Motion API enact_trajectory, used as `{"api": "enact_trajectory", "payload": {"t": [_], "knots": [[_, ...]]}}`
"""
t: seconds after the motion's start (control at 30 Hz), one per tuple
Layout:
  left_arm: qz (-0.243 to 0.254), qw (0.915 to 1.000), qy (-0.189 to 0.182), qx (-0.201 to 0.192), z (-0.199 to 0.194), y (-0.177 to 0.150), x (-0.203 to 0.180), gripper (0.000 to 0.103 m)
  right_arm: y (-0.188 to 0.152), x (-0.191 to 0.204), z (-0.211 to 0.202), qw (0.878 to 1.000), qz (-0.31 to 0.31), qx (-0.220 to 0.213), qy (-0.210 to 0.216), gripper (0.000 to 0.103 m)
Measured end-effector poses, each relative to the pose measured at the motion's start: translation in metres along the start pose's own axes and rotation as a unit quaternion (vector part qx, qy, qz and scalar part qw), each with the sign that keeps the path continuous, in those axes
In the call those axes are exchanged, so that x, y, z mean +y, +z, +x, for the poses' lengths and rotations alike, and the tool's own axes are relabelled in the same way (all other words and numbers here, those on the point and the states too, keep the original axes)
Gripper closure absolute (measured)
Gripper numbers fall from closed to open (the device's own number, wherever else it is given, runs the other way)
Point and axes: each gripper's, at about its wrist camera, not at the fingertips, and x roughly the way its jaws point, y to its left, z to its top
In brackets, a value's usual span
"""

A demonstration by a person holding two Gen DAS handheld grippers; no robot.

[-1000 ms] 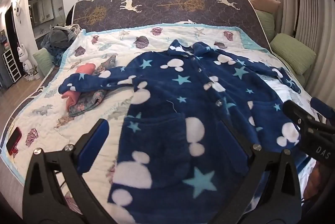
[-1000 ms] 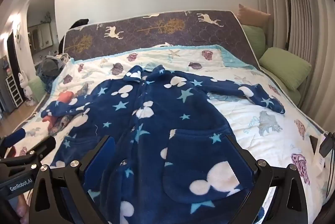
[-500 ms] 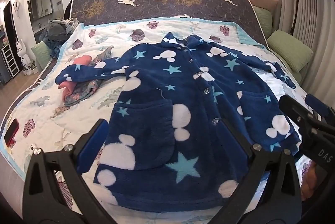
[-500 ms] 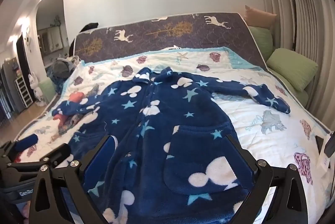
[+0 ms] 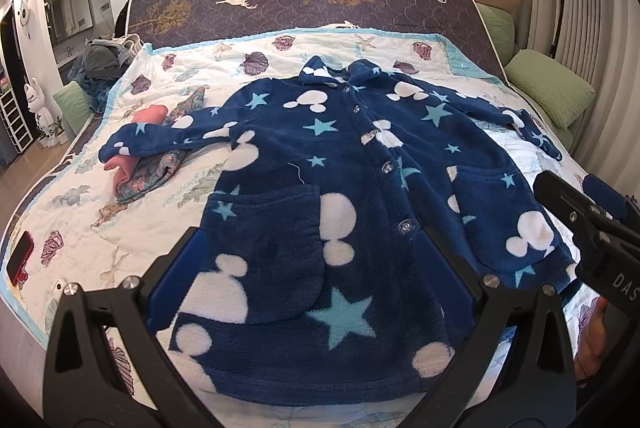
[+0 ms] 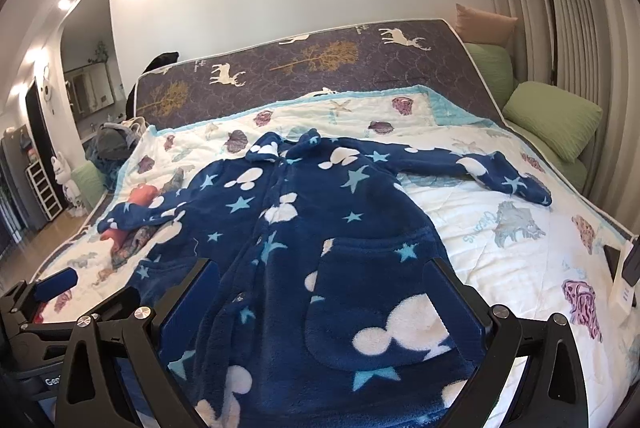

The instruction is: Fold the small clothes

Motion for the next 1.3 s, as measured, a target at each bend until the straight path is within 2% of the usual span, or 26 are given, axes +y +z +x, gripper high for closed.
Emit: {"api": "enact_trajectory", "payload": {"t": [0.27,1.3], "knots": [[0.000,0.9999,-0.005,0.015,0.007,-0.004,0.001,0.000,-0.004,0.008,0.004,1.000,-0.008,0.009,0.000,0.000],[-0.012,0.9993,-0.013,0.032,0.019,-0.008,0.010,0.001,-0.012,0.021,0.014,0.999,-0.028,0.037,0.025,0.000]]}}
